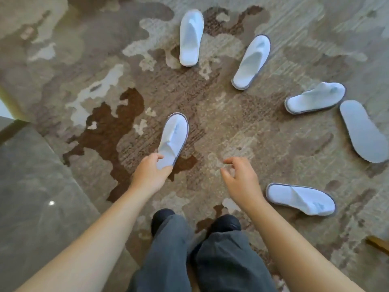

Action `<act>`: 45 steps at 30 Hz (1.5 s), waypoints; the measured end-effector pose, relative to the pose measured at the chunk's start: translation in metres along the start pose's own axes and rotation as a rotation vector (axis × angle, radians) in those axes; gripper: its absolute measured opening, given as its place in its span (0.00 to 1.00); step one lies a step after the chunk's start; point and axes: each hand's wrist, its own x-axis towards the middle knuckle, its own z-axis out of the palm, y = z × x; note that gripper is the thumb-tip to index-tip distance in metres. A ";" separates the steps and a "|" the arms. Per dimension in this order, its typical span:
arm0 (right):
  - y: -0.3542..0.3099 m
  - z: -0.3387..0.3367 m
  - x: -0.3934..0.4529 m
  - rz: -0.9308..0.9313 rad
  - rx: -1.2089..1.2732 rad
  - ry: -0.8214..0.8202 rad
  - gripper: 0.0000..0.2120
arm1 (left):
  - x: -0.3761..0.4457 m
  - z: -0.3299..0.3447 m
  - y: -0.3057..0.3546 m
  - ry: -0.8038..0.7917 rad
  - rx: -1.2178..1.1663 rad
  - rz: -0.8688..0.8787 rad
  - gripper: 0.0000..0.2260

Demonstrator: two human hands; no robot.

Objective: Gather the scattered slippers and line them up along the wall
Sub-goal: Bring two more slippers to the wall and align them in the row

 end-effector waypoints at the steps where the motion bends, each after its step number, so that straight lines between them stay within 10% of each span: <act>1: 0.016 0.023 0.024 0.004 -0.019 -0.020 0.16 | 0.026 0.021 -0.014 0.000 0.002 -0.019 0.21; 10: 0.146 0.167 0.196 0.011 -0.124 -0.006 0.19 | 0.210 0.160 -0.127 0.101 0.141 -0.077 0.31; 19: 0.169 0.178 0.214 0.042 -0.180 -0.071 0.24 | 0.229 0.178 -0.133 0.126 0.129 -0.132 0.46; 31: 0.094 0.150 0.238 -0.072 0.005 0.109 0.16 | 0.240 0.123 -0.113 0.107 -0.234 0.061 0.09; 45: -0.077 0.021 0.330 -0.182 -0.096 0.282 0.13 | 0.288 -0.039 0.018 0.350 -0.734 0.146 0.07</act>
